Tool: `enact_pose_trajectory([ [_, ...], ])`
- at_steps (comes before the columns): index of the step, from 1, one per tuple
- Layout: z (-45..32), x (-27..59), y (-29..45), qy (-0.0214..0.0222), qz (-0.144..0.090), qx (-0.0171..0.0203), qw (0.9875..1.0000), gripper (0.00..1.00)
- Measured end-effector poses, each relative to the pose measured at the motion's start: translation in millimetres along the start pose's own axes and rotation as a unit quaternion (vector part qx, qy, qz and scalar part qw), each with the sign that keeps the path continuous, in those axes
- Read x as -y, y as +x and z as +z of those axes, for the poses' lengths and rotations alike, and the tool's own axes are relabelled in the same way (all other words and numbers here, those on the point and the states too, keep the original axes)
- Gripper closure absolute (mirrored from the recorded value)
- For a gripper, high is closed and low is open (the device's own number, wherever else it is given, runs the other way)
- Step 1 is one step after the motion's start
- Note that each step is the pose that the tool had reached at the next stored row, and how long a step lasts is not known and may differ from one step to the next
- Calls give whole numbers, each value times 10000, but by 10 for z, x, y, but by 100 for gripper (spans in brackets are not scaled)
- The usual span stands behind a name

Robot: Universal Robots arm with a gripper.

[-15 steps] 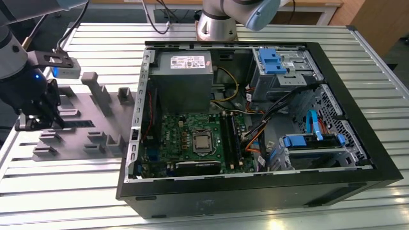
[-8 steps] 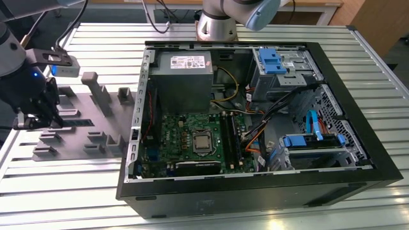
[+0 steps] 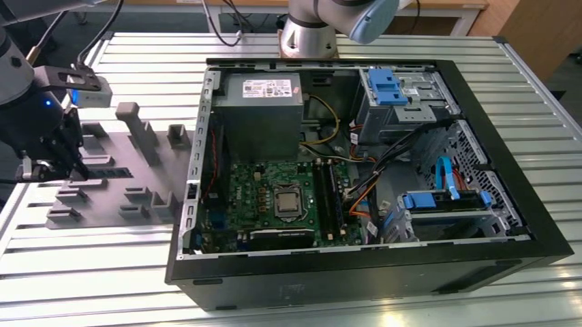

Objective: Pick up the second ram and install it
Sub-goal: 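Pick up the second ram and move it above second insertion slot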

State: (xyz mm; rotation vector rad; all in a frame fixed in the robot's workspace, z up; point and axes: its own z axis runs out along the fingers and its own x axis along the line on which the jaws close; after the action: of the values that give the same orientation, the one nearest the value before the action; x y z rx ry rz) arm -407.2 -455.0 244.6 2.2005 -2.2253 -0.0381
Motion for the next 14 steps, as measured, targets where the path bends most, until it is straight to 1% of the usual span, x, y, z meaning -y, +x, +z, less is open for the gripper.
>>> enact_pose_trajectory([
  [14,-84,-2,-1,0,0,0,10000,86],
])
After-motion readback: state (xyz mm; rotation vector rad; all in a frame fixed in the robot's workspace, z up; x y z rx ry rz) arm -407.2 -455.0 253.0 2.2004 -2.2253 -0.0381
